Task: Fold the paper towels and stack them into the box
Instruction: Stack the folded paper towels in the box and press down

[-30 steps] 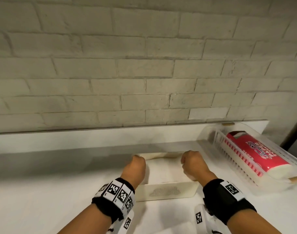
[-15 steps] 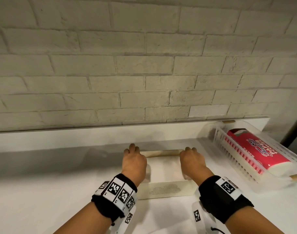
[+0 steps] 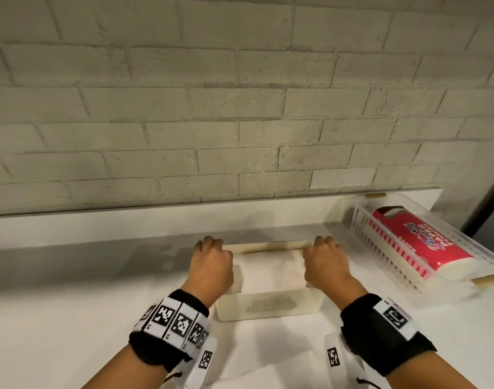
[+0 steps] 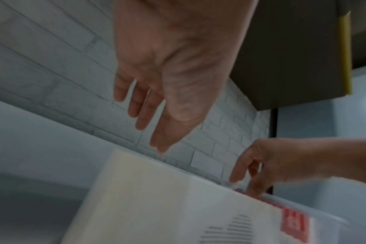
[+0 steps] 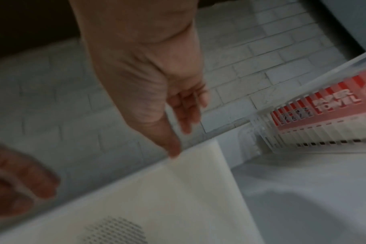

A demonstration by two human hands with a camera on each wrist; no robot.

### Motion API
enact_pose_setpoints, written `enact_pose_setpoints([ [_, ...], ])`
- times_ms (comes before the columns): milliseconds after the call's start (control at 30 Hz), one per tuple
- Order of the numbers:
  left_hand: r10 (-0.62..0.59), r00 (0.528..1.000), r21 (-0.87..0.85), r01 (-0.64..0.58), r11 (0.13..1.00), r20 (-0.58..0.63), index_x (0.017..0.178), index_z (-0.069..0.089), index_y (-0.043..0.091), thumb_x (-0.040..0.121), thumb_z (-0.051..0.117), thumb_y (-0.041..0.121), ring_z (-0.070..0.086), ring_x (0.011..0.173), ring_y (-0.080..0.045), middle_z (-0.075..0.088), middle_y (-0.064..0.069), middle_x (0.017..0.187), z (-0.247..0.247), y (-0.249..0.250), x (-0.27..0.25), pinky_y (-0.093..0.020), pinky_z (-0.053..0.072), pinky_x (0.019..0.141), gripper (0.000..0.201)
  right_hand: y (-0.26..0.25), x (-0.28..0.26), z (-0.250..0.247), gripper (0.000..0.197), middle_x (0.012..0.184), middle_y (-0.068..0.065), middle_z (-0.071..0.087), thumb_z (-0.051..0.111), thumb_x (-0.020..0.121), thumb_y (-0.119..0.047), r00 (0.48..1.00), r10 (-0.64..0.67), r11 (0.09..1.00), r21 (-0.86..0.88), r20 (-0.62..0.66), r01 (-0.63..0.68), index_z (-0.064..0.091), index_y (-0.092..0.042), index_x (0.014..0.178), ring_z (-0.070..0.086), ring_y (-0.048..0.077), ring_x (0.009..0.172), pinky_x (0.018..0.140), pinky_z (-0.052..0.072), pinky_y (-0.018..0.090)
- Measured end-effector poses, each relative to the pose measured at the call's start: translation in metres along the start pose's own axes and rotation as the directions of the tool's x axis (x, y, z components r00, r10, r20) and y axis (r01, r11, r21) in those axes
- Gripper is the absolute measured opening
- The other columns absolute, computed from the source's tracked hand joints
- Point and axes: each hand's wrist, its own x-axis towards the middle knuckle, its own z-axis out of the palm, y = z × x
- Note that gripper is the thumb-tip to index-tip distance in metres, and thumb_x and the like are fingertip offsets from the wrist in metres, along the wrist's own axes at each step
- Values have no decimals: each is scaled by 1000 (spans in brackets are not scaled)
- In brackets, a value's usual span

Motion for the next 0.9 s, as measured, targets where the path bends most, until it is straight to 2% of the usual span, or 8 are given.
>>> enact_pose_setpoints([
  [67,14,992,-210,-40,977,-126,118,61,23,92,47,25,44,123,-18,55,3,128,-5,0,-23,-28,35,98,30,8,-18,-8,31,119,-1,55,57,87,-19,1000,6,961,277,-18,0,60,-22,118,51,19,111,90,41,26],
  [167,71,997,-397,-75,915,-23,116,61,29,92,50,38,56,108,-11,59,11,119,-1,4,-66,-22,42,83,27,14,-59,-11,35,108,-7,62,69,82,-28,993,-81,850,526,83,25,63,-27,116,57,10,97,84,45,21],
  [233,138,981,-469,-60,881,134,115,60,29,89,55,44,57,103,-9,60,12,117,15,7,-95,-20,43,82,30,12,-86,1,39,105,-8,62,72,78,-30,971,-136,839,544,199,6,62,-28,116,57,8,91,82,46,19],
  [300,186,942,-476,-32,879,281,121,56,32,84,59,51,52,111,-8,55,12,122,36,10,-119,-21,41,88,42,8,-107,18,44,113,-9,60,73,76,-31,946,-137,853,521,293,-38,60,-29,119,58,7,97,84,46,18],
  [400,188,912,-430,-14,903,364,132,45,33,78,62,55,43,122,-10,49,10,128,60,13,-143,-22,36,96,61,5,-123,41,51,123,-9,56,72,74,-29,930,-105,851,515,352,-99,56,-28,123,56,7,106,87,45,19],
  [533,136,948,-424,-1,906,287,130,46,32,74,67,52,43,118,-10,51,10,123,64,18,-152,-23,38,92,63,-1,-135,61,65,126,-5,51,75,73,-31,924,-89,853,508,371,-122,48,-26,132,48,12,117,90,40,20],
  [767,114,983,-305,-65,950,147,122,53,30,82,62,40,45,110,-11,54,10,116,58,29,-158,-21,30,76,42,-5,-143,68,81,113,-1,50,79,69,-21,952,-31,778,605,306,-169,38,-25,138,51,14,112,79,37,12],
  [900,126,984,-278,-86,957,129,107,58,25,82,60,36,46,104,-12,55,9,110,57,30,-159,-22,26,72,28,-1,-147,63,78,73,-13,48,74,71,-9,962,-33,709,684,272,-169,36,-25,138,51,3,69,55,35,5],
])
